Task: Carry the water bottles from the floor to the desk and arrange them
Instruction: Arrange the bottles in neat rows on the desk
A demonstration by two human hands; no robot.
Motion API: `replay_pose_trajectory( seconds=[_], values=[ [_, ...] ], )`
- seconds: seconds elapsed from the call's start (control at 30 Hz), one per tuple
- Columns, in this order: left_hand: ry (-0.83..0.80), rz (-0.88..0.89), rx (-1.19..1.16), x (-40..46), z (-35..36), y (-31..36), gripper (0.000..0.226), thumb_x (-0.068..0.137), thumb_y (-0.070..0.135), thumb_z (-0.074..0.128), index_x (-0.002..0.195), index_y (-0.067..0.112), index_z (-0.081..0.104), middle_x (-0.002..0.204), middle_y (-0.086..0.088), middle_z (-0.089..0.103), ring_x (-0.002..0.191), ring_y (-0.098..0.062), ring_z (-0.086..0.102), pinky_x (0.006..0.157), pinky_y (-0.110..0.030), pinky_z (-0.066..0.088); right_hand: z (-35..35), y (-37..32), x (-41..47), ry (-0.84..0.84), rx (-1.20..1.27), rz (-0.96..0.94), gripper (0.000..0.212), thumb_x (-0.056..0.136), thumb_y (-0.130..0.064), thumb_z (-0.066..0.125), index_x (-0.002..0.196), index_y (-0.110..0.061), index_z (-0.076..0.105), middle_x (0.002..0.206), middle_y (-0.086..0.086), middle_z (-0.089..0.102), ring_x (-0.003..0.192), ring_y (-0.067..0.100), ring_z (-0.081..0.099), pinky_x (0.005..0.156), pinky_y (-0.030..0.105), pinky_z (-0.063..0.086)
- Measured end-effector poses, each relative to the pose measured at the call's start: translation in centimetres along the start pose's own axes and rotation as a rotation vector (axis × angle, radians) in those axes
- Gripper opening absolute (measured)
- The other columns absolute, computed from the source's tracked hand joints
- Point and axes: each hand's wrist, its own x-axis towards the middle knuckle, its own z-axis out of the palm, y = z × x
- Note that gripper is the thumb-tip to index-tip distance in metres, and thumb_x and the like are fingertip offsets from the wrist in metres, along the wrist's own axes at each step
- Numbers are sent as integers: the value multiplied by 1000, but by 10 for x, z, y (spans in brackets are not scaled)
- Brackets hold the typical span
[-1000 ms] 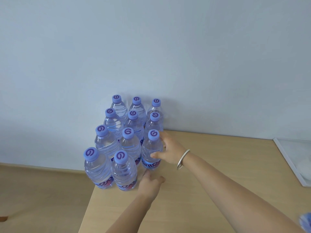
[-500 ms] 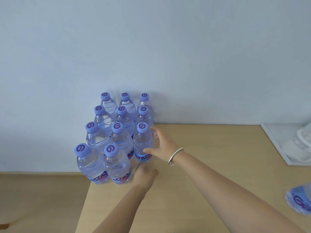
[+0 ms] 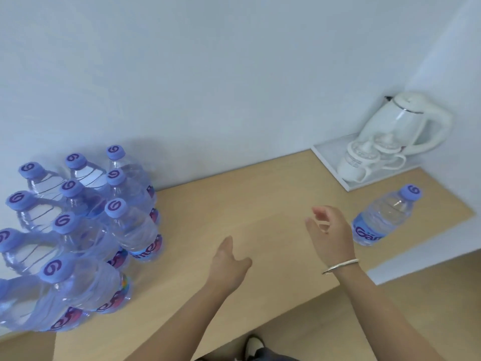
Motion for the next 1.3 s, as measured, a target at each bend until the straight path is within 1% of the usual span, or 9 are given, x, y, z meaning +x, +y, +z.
replay_pose_trajectory(
  seconds=[0.17,0.23,0.33,0.43,0.6,0.8,1.0,1.13,1.3],
  values=[
    [-91,106,95,11,30,37,77,87,26,60,150,14,16,154,-6,25,141,-19,26,113,-36,28,-65,14,8,529,-11,-79,37,71,-9,70,106,-5,57,104,-5,47,100,17,45,86,23,37],
    [-117,141,130,12,41,49,77,88,27,60,150,13,16,154,-6,25,141,-20,26,113,-35,27,-81,26,17,612,-11,17,54,68,-12,74,116,-5,51,119,8,44,113,17,38,95,28,35],
    [-151,183,171,11,57,63,76,88,26,58,150,13,15,155,-6,24,141,-21,26,113,-34,26,-93,44,34,527,-58,212,79,65,-14,80,130,-2,39,134,16,39,128,26,31,105,32,27],
    [-193,211,199,7,67,70,76,89,25,57,150,14,13,155,-5,22,142,-20,23,114,-34,25,-92,59,47,376,14,239,78,60,-15,84,125,-5,44,123,9,49,117,28,46,102,42,39],
    [-225,210,216,6,68,67,76,88,26,56,150,15,13,156,-5,22,142,-18,22,114,-33,24,-84,75,52,366,126,265,84,61,-9,82,132,-12,36,123,2,46,107,18,51,94,33,44],
    [-211,216,215,10,58,66,76,88,25,58,150,11,15,156,-4,22,142,-16,24,113,-33,26,-89,82,66,304,74,308,64,66,-13,80,116,-14,41,106,-2,51,93,20,55,77,27,39],
    [-225,219,200,10,55,61,79,85,24,61,149,12,17,154,-4,26,138,-15,32,109,-30,32,-77,75,46,305,50,296,62,63,-20,81,114,-23,44,102,-7,56,90,16,56,76,26,39],
    [-231,213,131,11,45,51,86,79,23,70,149,20,20,150,-1,33,134,-13,36,101,-26,37,-56,46,24,171,56,252,56,58,-28,84,94,-39,43,86,-21,56,83,12,60,73,27,43],
    [-199,200,-22,2,22,34,100,69,28,81,148,25,20,148,8,33,132,-10,38,94,-23,37,-23,-11,6,-27,175,173,58,46,-44,83,93,-38,50,81,-23,62,74,-5,60,70,23,49]
  ],
)
